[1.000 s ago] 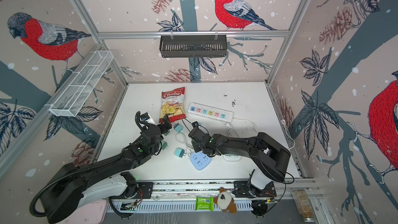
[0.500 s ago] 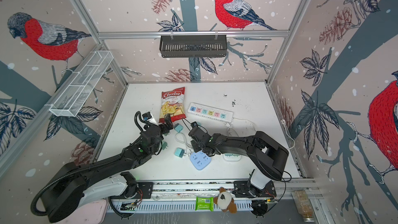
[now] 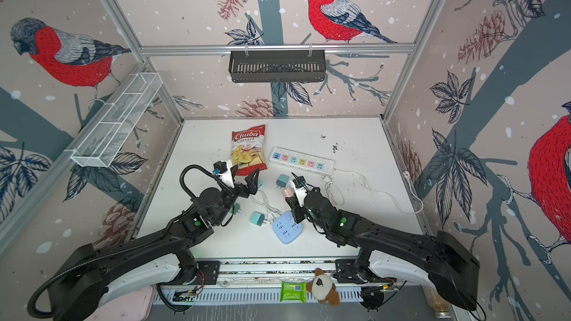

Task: Insert the plug
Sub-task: 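Lift the pink charger with the right gripper while the left gripper approaches, then grasp the pink charger with the left gripper from the right gripper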

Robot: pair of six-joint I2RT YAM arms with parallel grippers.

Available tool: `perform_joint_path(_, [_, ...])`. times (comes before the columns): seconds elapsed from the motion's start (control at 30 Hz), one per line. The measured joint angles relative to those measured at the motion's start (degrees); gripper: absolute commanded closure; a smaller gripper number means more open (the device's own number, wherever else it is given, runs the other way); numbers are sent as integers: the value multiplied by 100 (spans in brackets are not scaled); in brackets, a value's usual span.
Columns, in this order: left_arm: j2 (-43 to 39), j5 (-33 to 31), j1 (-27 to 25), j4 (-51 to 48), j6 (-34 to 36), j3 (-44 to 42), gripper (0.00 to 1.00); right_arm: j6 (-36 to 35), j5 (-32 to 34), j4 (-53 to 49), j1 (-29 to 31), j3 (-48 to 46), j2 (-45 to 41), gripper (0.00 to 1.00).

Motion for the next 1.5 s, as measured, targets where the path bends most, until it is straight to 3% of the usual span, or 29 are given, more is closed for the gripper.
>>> perform_joint_path(0.27, [46,2317,-153,831,903,-280,20,-739,-605,780,-26,-868,-1401,97])
perform_joint_path(0.67, [697,4710,-227,1126,1202,157,26,-1519,-1209,981,-59,-1235,-2280,97])
perform_joint_path(1.2, [903,5434,-236,1161,1034,391,28,-1679,-2374,1246,-466,-1255,-2826,94])
perform_joint_path(1.5, [1263,6087,-247,1073,984,752,58,-1613,-2874,1261,-579,-1224,-2907,93])
